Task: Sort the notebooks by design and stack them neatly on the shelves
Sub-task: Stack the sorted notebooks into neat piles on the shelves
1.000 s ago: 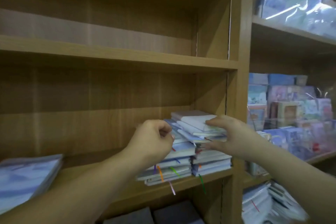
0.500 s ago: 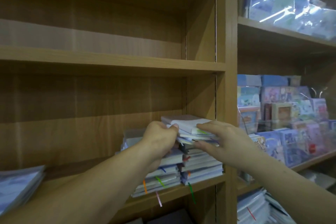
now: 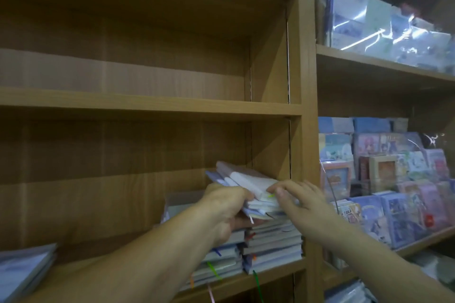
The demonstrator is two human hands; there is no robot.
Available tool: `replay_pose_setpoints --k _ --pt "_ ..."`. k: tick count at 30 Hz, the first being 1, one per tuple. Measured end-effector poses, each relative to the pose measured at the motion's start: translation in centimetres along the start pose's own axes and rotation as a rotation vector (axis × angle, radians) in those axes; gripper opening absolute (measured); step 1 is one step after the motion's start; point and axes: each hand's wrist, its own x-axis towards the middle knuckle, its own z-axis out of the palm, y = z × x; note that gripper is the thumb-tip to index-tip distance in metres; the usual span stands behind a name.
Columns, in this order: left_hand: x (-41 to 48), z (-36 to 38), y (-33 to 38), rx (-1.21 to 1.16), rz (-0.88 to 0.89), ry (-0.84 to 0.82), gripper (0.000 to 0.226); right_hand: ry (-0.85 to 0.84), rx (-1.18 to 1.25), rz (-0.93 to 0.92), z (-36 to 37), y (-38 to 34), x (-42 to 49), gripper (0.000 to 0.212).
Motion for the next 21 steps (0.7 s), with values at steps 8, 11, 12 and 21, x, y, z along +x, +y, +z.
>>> replay_pose_setpoints --k 8,11,12,21 --pt "-3.9 -3.8 0.0 -0.018 0.211 0.094 0.023 0.061 0.408 0.300 -0.4 -4.9 -1.1 0.068" --pt "-6.1 -6.1 -0.6 -0.036 0.234 0.082 0.027 -0.057 0.625 0.370 0.5 -6.3 -2.7 0.085" --pt "-6.9 -6.9 -0.7 -0.047 0.244 0.057 0.029 -0.066 0.656 0.338 0.7 -7.0 -3.4 0.078" --pt "-13.8 -15.0 -0.4 -0.018 0.349 -0.045 0.023 0.034 0.708 0.050 4.8 -15.0 -8.5 0.069"
